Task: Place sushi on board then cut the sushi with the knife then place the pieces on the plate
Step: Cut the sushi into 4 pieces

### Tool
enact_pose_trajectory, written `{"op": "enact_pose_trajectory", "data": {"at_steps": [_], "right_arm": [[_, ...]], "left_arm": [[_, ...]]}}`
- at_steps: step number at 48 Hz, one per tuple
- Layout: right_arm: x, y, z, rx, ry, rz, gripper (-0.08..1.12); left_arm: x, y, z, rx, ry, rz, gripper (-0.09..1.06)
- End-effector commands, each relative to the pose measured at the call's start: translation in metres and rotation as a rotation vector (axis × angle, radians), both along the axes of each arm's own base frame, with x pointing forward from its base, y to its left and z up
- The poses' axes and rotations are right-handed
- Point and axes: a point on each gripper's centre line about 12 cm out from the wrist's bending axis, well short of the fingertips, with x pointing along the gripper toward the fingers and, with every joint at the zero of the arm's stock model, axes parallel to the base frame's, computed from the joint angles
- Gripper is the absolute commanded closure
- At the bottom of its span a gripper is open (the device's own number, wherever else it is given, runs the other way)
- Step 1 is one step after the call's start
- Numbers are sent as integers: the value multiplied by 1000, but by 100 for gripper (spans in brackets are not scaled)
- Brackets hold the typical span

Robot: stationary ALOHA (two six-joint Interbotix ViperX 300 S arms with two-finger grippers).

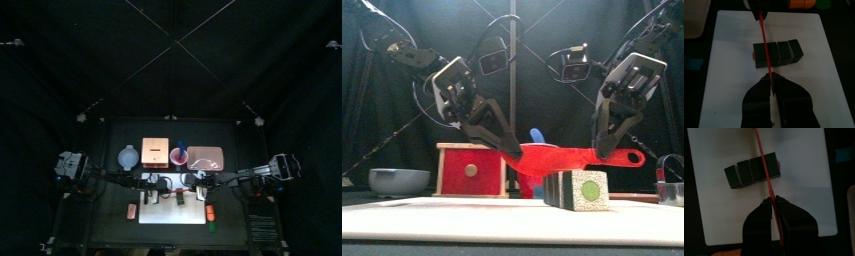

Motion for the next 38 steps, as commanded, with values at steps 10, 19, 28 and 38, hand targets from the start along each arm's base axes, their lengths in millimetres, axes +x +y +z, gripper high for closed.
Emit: {"op": "enact_pose_trajectory", "data": {"at_steps": [10,19,28,38], "right_arm": [[4,-4,-4,2,15,-17,67],[7,-4,-12,1,49,-17,67],[6,-5,-19,-4,89,-17,67],[5,-6,-22,-7,98,-18,67]], "left_arm": [[5,-13,-3,2,0,-31,60],[5,-11,-12,7,25,-28,60],[5,-10,-18,12,52,-28,60],[4,-3,-24,19,92,-18,61]]}}
